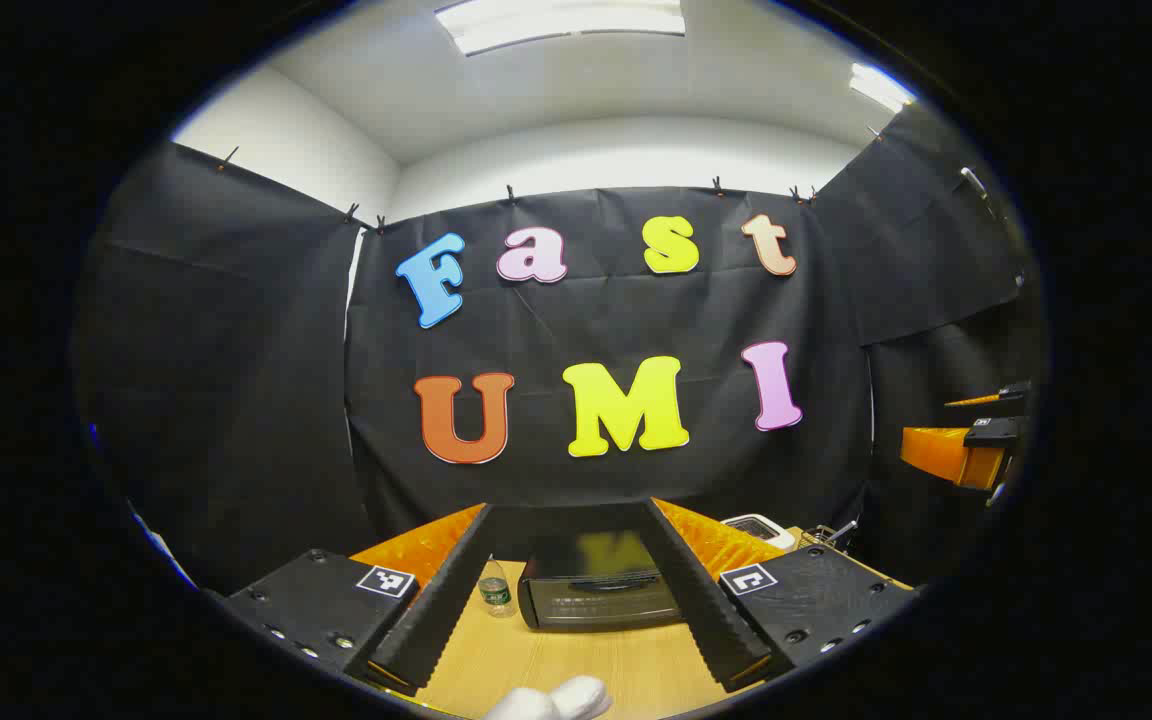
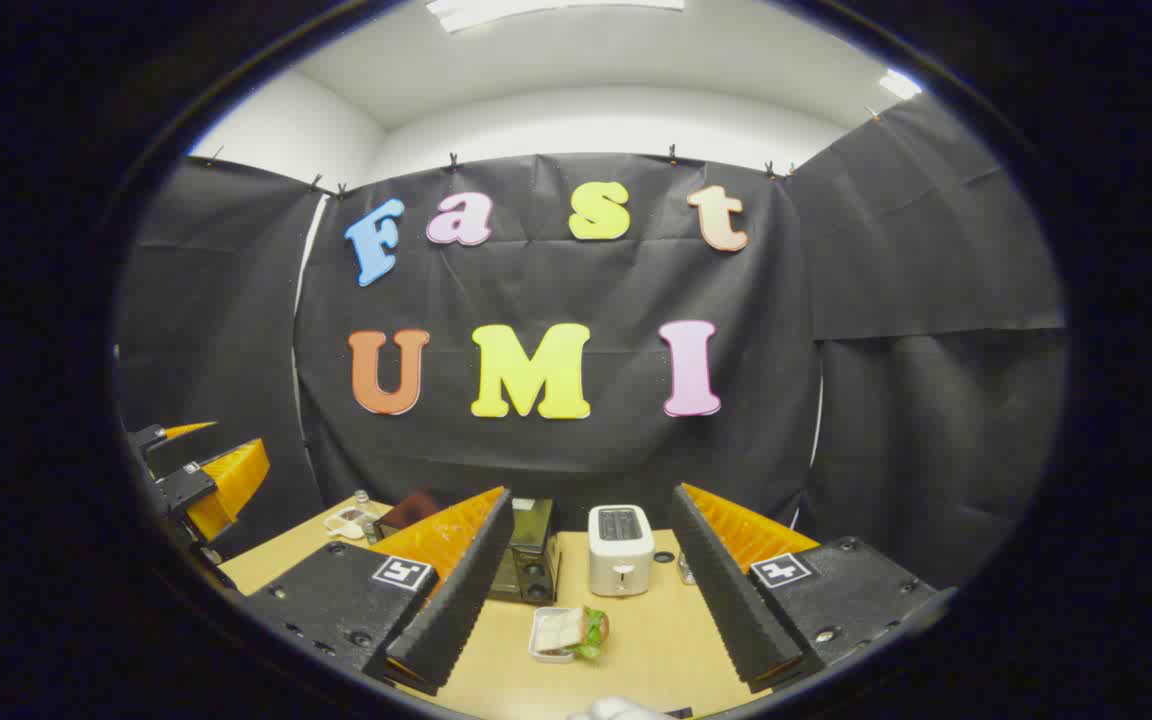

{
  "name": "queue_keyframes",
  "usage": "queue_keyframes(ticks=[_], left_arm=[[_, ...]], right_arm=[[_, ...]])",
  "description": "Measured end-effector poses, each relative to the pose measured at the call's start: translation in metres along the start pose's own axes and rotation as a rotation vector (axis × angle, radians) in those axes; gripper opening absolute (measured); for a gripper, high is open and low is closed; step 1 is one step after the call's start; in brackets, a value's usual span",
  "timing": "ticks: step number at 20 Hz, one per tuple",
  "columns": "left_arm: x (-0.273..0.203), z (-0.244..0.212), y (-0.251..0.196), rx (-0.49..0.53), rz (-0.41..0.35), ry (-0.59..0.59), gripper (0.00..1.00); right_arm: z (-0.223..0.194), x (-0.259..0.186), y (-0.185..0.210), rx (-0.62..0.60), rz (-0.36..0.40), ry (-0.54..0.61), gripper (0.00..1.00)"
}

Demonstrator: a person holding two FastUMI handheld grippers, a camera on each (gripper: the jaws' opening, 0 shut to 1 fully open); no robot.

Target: Open the electric oven with the left hand, put the food in, and close the electric oven.

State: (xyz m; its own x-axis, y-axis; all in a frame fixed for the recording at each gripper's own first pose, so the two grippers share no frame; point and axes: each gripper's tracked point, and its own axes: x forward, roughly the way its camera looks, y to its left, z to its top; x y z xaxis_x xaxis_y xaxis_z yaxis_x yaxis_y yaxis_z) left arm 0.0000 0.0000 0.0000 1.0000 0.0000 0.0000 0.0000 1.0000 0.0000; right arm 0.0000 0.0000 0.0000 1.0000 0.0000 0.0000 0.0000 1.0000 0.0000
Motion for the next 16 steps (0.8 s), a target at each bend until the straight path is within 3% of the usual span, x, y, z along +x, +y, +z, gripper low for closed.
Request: queue_keyframes(ticks=[1, 2, 3, 12, 13, 14, 16], left_arm=[[0.002, 0.000, 0.002, 0.006, 0.008, 0.000, 0.95], [0.009, -0.001, 0.003, 0.012, 0.014, 0.000, 0.95], [0.015, -0.002, 0.004, 0.015, 0.018, 0.002, 0.95], [0.034, -0.012, -0.008, 0.025, 0.014, 0.017, 0.95], [0.036, -0.014, -0.008, 0.027, 0.014, 0.021, 0.95], [0.039, -0.018, -0.010, 0.026, 0.008, 0.027, 0.95], [0.050, -0.029, -0.015, 0.028, -0.001, 0.042, 0.95]], right_arm=[[0.000, 0.002, -0.002, 0.000, 0.002, 0.003, 1.00], [-0.003, 0.005, -0.003, 0.004, 0.003, 0.009, 0.90], [-0.006, 0.008, -0.006, 0.011, 0.002, 0.015, 1.00], [-0.012, 0.023, -0.018, 0.015, -0.008, 0.033, 1.00], [-0.013, 0.025, -0.019, 0.016, -0.009, 0.037, 0.90], [-0.016, 0.026, -0.020, 0.015, -0.009, 0.040, 1.00], [-0.017, 0.030, -0.022, 0.016, -0.012, 0.046, 1.00]])
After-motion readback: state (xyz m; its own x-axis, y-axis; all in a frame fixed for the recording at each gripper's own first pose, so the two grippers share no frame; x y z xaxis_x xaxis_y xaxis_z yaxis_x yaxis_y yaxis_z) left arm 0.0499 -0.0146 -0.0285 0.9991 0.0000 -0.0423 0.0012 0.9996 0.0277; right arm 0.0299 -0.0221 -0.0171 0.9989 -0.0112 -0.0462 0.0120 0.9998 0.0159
